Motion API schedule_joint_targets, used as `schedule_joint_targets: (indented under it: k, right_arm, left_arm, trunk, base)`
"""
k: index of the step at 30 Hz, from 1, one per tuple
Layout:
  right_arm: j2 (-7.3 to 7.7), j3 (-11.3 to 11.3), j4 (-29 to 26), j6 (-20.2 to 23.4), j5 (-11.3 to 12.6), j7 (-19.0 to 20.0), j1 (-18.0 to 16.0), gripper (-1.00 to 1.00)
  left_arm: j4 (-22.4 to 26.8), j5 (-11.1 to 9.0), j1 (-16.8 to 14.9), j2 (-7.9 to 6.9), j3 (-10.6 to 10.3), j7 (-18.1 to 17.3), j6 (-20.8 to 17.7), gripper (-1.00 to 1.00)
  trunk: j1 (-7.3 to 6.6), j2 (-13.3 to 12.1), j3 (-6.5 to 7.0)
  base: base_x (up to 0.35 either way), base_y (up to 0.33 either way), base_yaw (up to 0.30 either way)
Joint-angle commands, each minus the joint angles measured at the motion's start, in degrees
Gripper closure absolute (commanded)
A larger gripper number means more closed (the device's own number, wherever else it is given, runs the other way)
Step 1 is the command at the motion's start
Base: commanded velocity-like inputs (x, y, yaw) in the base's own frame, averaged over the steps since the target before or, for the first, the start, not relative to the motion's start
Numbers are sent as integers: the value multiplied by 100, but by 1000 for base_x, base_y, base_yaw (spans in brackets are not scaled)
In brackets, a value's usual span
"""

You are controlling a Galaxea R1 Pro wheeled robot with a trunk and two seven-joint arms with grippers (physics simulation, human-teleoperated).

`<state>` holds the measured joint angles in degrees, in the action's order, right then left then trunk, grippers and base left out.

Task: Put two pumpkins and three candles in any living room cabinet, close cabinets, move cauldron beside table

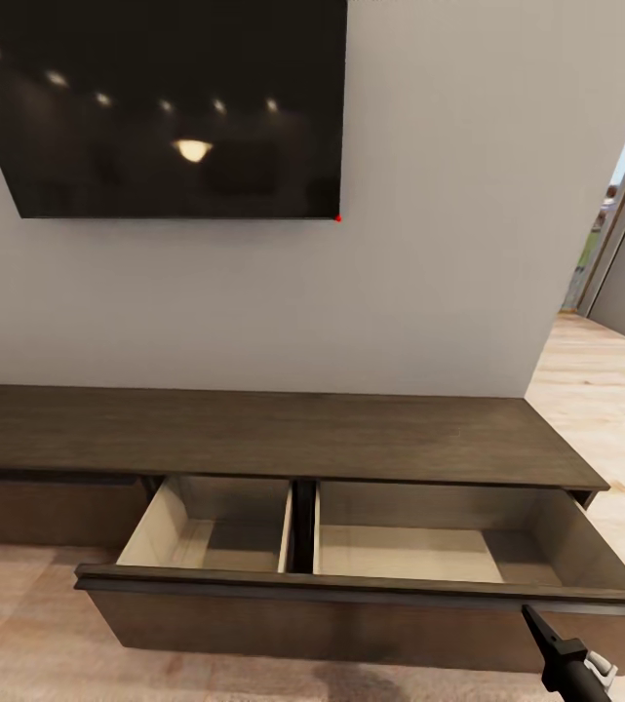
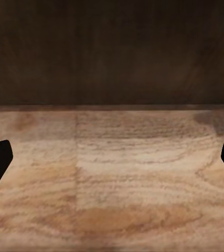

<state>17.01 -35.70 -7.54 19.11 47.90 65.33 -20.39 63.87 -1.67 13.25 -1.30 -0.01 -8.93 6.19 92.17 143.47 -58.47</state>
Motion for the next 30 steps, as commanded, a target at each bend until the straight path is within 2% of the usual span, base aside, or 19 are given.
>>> schedule_joint_targets:
  k: [1, 23, 30]
  right_arm:
    - [4, -77, 4, 84, 91, 50, -1, 100]
    - [-5, -77, 3, 84, 88, 50, -1, 100]
    - [-5, -77, -1, 84, 88, -63, -1, 100]
  left_arm:
    - [3, -18, 0, -1, 1, -20, 8, -100]
    - [-5, -9, -1, -1, 1, -20, 11, -100]
    - [-6, -9, 1, -1, 1, -21, 13, -100]
  trunk:
    - [-1, 2, -5]
    - [-1, 2, -5]
    - [-1, 2, -5]
  base:
    - [-34, 0, 0]
    - [-68, 0, 0]
    - [-16, 0, 0]
